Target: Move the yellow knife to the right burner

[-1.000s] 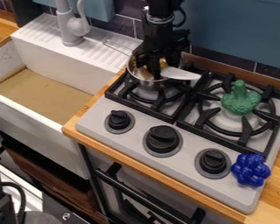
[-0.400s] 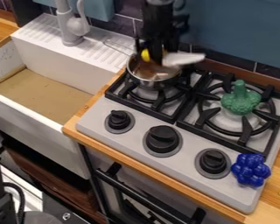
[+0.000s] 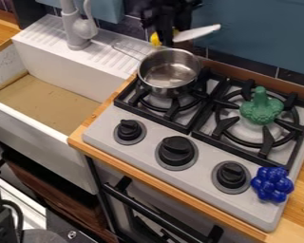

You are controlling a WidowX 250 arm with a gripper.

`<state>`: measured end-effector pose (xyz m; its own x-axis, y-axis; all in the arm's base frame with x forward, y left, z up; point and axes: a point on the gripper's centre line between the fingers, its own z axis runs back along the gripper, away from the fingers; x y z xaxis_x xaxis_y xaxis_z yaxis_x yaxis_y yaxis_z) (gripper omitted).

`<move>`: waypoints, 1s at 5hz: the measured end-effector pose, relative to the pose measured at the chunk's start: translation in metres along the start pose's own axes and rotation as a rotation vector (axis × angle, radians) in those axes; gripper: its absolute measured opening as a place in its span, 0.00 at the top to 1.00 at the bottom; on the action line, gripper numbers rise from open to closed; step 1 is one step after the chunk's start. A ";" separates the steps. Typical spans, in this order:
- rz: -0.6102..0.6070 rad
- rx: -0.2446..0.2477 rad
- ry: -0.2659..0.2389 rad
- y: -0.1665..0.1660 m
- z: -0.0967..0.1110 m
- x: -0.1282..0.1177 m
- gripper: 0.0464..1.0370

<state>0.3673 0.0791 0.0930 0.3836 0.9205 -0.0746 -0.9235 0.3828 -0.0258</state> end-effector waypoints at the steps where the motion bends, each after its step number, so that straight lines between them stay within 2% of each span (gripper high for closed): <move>1: -0.011 -0.012 0.011 0.013 0.018 -0.008 0.71; 3: 0.032 -0.076 -0.031 0.045 0.026 -0.047 0.71; 5: 0.178 -0.091 -0.026 0.039 0.003 -0.087 0.71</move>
<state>0.2981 0.0138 0.1012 0.2128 0.9752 -0.0604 -0.9730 0.2059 -0.1045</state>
